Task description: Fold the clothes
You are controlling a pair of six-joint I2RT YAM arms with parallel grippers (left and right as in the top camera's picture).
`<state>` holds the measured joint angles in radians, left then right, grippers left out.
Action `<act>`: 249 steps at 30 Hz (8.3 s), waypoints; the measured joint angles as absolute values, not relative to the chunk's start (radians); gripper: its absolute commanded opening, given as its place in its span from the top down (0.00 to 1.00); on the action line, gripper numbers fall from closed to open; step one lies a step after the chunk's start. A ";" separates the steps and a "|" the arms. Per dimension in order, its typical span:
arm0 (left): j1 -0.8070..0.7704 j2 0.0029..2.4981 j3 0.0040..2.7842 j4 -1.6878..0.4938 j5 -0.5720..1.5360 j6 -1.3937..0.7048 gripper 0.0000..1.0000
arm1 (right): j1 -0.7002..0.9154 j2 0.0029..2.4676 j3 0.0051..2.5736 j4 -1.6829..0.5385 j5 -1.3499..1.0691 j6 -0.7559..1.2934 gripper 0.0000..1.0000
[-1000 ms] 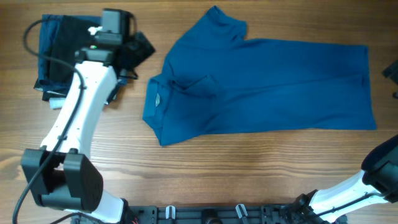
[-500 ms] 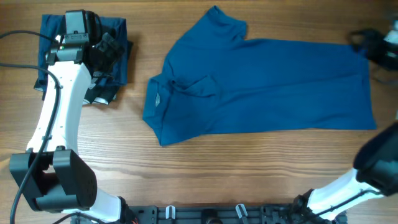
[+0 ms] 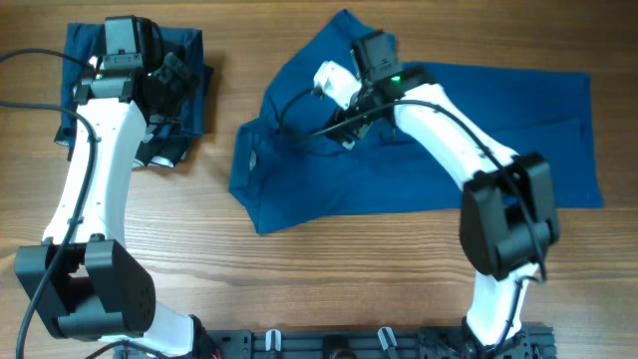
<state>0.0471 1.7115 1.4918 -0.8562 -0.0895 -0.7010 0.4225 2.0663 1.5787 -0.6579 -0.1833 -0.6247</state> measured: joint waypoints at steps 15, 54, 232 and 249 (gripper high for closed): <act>0.047 1.711 1.492 -0.856 -0.089 -0.701 0.00 | 0.400 2.143 1.576 -0.515 -0.189 -0.542 0.11; 0.047 1.711 1.492 -0.856 -0.089 -0.701 0.00 | 0.329 2.181 1.560 -0.492 -0.261 -0.224 0.95; -0.339 2.849 2.539 -0.415 0.093 0.126 0.57 | -0.461 2.310 1.831 -0.365 -0.045 -0.288 0.02; -0.341 2.849 2.555 -0.464 0.096 0.126 0.47 | -0.459 2.437 1.836 -0.258 0.002 -0.202 0.22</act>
